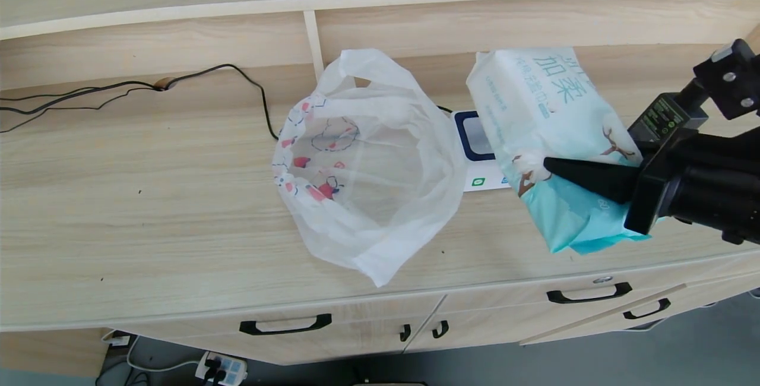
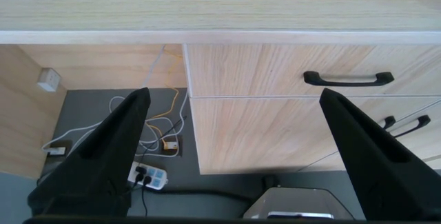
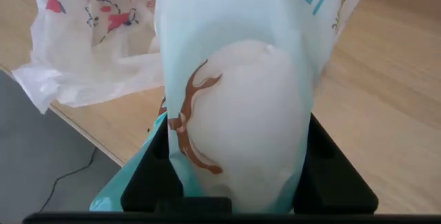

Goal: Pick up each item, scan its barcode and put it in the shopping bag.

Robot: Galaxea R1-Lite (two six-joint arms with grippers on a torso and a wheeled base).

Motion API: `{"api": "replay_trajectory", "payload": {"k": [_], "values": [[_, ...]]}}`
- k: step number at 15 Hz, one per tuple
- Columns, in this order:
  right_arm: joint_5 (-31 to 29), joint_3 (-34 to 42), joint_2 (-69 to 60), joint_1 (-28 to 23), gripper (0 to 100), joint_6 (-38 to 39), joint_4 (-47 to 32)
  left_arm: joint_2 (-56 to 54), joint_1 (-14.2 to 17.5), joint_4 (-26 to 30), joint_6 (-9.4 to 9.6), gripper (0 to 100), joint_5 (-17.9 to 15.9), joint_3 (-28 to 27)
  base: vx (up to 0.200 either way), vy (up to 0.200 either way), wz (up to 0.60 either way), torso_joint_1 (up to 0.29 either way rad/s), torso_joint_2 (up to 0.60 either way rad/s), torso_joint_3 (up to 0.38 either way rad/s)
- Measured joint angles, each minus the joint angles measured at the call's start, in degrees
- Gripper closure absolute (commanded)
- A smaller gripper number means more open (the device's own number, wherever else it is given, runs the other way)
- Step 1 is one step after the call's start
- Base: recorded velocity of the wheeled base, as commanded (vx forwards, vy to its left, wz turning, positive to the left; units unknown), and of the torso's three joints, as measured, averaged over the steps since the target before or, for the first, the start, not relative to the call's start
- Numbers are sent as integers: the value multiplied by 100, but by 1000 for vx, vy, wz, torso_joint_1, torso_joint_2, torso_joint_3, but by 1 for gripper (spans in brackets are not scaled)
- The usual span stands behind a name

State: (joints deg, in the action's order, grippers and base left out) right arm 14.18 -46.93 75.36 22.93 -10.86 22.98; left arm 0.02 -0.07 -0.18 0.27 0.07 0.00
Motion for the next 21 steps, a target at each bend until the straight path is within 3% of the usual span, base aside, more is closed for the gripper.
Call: {"api": "replay_trajectory", "payload": {"k": [2,6,16,21], "values": [[-22,-306,134,-194,100,-416,-262,0,-6,0,-6,0,0,0,0,0,0,0,0,0],[18,-605,471,-574,100,-508,-324,0,0,-6,-27,0,0,0,0,0,0,0,0,0],[130,-463,903,-668,100,-583,-221,0,0,-17,-11,0,0,0,0,0,0,0,0,0],[130,-380,870,-720,100,-586,740,0,0,-15,-17,0,0,0,0,0,0,0,0,0]]}}
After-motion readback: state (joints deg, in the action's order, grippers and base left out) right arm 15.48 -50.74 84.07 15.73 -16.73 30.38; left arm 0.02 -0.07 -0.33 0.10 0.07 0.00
